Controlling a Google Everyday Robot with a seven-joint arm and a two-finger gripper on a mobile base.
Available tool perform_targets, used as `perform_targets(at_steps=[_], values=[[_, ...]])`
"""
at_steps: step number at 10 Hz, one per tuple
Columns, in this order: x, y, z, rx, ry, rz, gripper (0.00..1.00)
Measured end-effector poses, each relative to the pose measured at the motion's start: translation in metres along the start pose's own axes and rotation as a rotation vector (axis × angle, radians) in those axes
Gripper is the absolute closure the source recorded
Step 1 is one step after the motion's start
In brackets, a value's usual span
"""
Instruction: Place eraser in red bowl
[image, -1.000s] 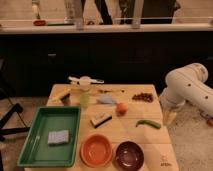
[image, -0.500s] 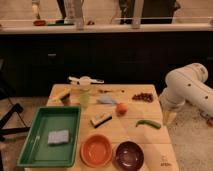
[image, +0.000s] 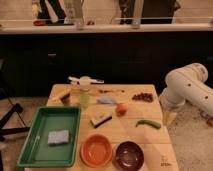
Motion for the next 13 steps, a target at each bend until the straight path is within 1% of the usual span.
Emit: perform_targets(at_steps=[4,5,6,8,10,11,12,13], values=[[0.000,0.001,0.000,0.002,-0.002,-0.001,0.20],[-0.003,0.003,0.002,0.011,-0.009,-0.022,0.20],[-0.010,0.006,0.002,0.026,-0.011,-0.072,0.20],[-0.041,0.005,0.003,0.050,-0.021,-0.172,0.20],[-0.082,0.001,0.004,0.099,-0.034,-0.317,0.20],[-0.096,-0.001,0.004,0.114,-0.038,-0.370,0.20],[-0.113,-0.005,0.005,0.129,-0.038,-0.438,0.20],[-0.122,-0.008,0.004,0.134,-0.037,-0.468,0.20]])
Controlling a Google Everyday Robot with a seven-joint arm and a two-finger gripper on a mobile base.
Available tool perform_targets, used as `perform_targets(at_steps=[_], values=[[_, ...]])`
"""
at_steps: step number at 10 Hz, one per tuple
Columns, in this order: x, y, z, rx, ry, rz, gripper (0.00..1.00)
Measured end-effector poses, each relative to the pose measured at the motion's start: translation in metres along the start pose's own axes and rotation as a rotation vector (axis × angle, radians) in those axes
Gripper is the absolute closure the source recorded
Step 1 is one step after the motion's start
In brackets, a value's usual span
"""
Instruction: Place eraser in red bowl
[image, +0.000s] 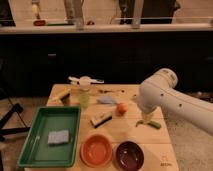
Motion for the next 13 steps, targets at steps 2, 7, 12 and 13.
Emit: perform_targets(at_steps=[2,7,12,13], values=[[-0.011,-0.010,0.001,0.003,-0.001,-0.037,0.20],[-0.010,-0.008,0.001,0.002,0.000,-0.034,0.20],[-0.030,-0.032,0.023,0.003,-0.035,-0.107,0.20],[-0.046,-0.045,0.034,0.003,-0.058,-0.134,0.20]])
